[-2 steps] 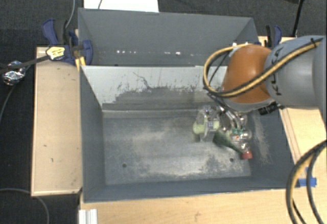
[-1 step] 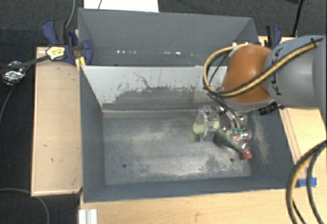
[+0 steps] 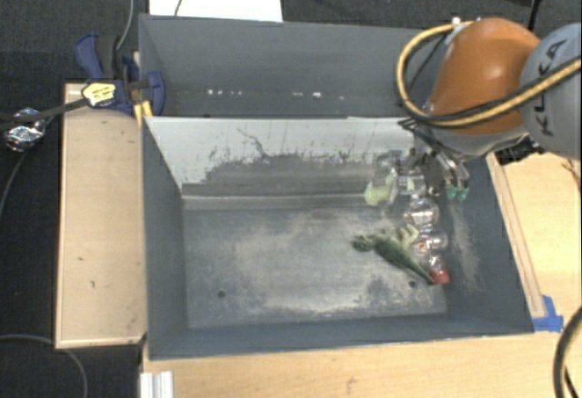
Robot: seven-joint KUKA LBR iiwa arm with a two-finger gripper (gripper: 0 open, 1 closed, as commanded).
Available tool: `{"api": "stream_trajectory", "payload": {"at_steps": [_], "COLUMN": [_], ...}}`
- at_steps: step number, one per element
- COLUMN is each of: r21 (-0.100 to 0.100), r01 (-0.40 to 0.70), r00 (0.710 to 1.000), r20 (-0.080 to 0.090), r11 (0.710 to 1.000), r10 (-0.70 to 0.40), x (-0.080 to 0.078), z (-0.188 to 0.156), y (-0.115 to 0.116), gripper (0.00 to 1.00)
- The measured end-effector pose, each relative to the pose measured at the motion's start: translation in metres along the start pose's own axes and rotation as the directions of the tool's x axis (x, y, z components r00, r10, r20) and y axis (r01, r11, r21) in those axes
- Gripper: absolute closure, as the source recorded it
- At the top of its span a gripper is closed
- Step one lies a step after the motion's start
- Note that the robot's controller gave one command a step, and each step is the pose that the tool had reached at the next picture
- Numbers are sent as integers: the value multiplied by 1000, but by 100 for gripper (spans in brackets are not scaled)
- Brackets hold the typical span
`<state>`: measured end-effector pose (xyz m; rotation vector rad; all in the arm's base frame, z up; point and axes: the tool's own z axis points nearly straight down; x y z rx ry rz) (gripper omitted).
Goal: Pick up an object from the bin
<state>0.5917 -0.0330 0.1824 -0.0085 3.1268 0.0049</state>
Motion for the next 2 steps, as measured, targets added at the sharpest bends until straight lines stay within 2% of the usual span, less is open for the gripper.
{"api": "stream_trajectory", "payload": {"at_steps": [1,2], "r21": [0,0], "r01": [0,20], "r00": [1000,1000], "r20": [0,5], "r11": [1000,1000], "r10": [0,-20], "x": [0,0], "z": [0,-109], "y": [0,13], "gripper": [100,100]}}
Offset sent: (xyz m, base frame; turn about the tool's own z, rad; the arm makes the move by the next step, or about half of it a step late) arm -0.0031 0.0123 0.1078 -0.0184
